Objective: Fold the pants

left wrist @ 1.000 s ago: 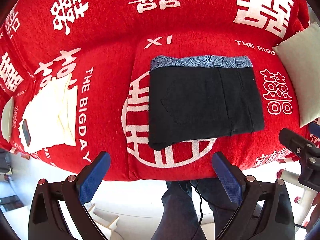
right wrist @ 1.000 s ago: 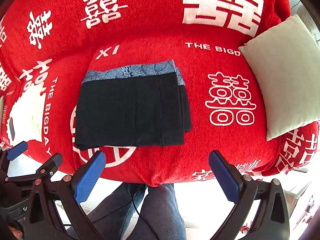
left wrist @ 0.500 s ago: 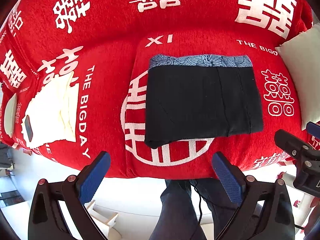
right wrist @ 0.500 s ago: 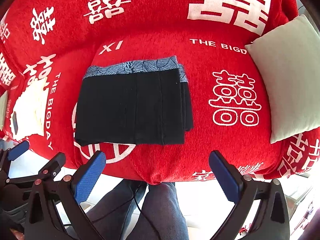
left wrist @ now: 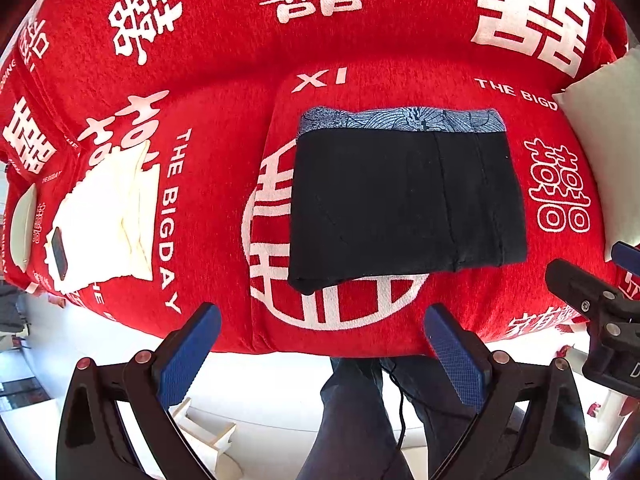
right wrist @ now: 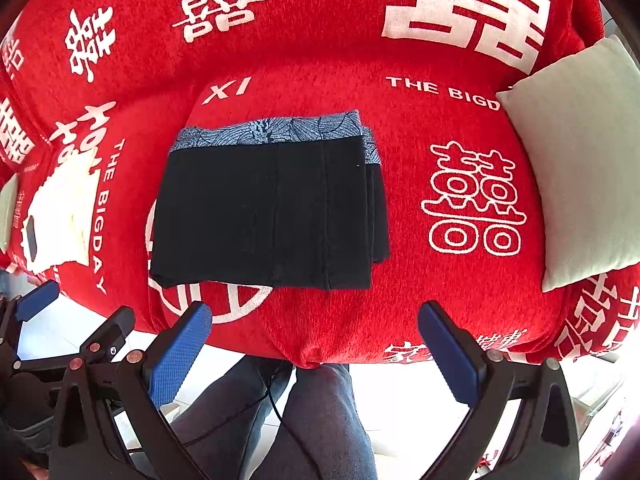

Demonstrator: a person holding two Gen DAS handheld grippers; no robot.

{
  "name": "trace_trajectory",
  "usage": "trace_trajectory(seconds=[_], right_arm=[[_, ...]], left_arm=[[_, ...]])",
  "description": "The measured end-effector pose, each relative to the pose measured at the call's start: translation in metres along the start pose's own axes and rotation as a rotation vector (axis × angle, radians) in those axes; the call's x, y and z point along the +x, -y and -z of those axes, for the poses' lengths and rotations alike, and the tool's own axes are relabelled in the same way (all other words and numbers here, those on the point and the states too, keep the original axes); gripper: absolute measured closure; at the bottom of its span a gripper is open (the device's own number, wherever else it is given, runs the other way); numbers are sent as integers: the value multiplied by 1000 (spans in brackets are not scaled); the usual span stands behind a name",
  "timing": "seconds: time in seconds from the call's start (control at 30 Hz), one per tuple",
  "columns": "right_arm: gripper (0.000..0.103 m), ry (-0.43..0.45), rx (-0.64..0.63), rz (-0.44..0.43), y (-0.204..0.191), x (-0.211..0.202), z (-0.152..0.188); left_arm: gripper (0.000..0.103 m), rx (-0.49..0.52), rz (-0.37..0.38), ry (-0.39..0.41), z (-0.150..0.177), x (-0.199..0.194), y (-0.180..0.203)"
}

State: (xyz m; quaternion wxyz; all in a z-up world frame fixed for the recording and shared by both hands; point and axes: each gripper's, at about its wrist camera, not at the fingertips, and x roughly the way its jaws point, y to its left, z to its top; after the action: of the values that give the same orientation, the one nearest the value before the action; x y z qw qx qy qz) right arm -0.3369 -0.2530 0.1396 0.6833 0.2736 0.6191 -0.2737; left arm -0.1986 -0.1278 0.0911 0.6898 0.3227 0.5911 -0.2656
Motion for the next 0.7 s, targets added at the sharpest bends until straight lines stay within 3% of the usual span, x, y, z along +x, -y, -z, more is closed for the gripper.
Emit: trace_trajectory(seconds=[0.7], right_arm=[[0,-6,-22,1,-2,2,-2]], left_arm=[[1,-12,-1,-8,0,2,1]])
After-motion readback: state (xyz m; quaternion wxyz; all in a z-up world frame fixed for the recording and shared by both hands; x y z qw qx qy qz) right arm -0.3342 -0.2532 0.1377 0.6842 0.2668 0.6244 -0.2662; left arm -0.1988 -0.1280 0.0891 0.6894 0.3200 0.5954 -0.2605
